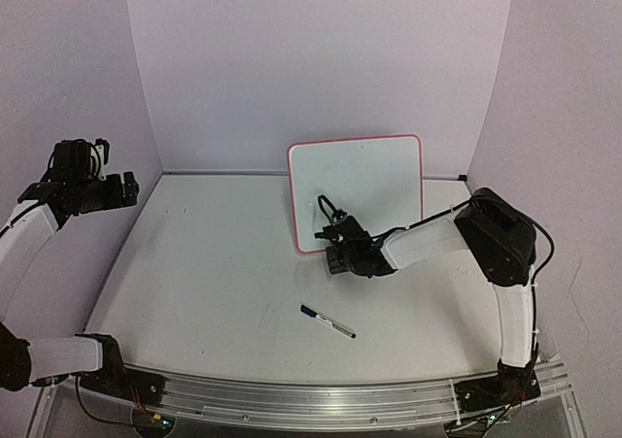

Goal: Write a sentence on the whiteboard
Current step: Move the whiteboard stand to the center of the board, then pick up the whiteboard marker from the center of the board.

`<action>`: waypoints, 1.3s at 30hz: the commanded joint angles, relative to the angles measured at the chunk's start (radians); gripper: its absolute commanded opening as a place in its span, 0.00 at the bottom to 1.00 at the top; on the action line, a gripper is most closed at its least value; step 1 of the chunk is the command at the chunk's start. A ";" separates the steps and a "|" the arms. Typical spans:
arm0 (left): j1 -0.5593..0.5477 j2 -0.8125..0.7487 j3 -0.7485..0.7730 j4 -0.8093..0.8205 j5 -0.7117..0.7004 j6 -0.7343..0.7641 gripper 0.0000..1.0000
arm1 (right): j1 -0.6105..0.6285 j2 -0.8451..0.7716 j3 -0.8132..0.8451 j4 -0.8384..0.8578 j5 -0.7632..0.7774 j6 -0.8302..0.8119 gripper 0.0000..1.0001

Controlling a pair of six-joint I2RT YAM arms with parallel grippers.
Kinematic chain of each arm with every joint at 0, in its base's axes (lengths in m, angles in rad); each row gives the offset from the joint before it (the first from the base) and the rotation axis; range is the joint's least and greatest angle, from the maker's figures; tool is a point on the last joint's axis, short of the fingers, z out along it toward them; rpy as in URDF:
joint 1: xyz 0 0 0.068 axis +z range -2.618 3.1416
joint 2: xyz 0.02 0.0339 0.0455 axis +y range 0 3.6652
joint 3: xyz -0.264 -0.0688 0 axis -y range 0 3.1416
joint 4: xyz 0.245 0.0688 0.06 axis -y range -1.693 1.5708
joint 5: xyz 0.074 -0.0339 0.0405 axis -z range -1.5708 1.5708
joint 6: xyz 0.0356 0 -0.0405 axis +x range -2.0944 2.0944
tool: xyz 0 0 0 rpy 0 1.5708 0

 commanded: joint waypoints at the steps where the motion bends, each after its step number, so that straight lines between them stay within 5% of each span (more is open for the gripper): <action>1: -0.004 -0.001 -0.006 0.034 0.008 0.015 1.00 | 0.093 -0.038 0.038 0.026 0.015 0.063 0.00; 19: -0.004 -0.002 -0.006 0.033 0.021 0.013 1.00 | 0.294 0.045 0.200 -0.076 -0.014 0.175 0.00; 30: -0.004 -0.004 -0.008 0.031 0.020 0.012 1.00 | 0.311 -0.050 0.118 -0.080 -0.098 0.107 0.47; 39: -0.003 0.001 -0.003 0.025 0.085 -0.056 1.00 | 0.309 -0.290 -0.102 -0.210 -0.253 0.003 0.51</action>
